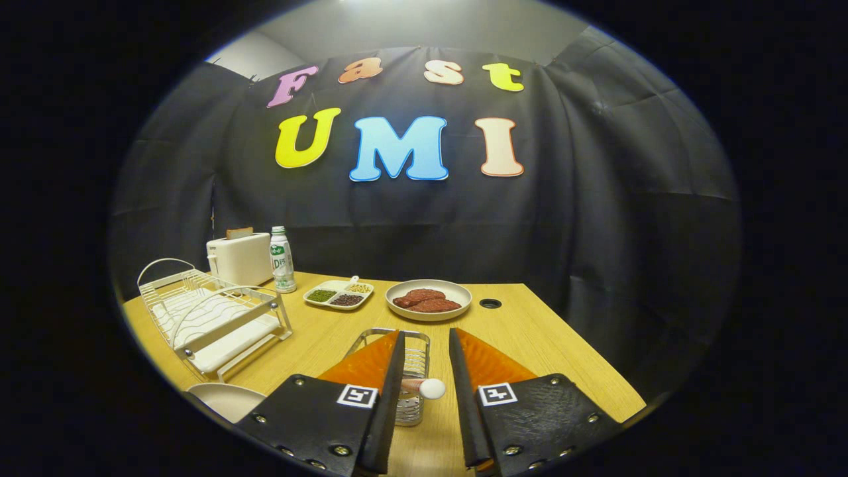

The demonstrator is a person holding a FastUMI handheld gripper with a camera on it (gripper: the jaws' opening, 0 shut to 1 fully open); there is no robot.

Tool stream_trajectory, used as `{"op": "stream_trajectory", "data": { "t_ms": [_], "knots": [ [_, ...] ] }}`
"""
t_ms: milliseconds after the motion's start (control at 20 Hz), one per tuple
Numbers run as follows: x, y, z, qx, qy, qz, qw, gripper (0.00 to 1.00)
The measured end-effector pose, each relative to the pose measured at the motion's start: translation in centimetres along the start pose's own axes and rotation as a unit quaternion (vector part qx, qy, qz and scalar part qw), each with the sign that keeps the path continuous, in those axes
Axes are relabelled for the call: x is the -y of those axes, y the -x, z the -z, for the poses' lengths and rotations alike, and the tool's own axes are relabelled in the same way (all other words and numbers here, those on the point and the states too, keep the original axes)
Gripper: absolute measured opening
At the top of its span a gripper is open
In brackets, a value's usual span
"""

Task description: Take the plate from the dish rack, then take the spoon from the basket and place it into the plate.

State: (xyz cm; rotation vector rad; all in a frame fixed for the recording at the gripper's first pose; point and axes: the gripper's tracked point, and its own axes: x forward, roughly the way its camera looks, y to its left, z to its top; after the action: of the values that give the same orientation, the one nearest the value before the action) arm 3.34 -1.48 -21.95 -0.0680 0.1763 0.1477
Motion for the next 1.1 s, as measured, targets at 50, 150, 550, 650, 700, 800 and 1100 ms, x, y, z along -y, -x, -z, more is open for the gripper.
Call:
{"op": "stream_trajectory", "data": {
  "t_ms": [50, 150, 550, 650, 700, 800, 1100],
  "knots": [
    [-0.1, 0.0, -0.2, 0.002, 0.0, -0.001, 1.0, 0.33],
    [-0.5, -0.3, -0.2, -0.001, 0.002, -0.004, 1.0, 0.25],
    [-1.2, 0.9, -0.9, -0.045, -0.02, 0.006, 0.999, 0.1],
    [-1.1, 0.7, -1.1, -0.056, -0.025, 0.009, 0.998, 0.09],
    [-1.0, 0.8, -1.5, -0.059, -0.027, 0.009, 0.998, 0.1],
    [-0.7, 1.1, -2.4, -0.063, -0.033, 0.008, 0.997, 0.09],
    [-0.2, 2.5, -4.8, -0.075, -0.018, 0.003, 0.997, 0.09]
  ]
}}
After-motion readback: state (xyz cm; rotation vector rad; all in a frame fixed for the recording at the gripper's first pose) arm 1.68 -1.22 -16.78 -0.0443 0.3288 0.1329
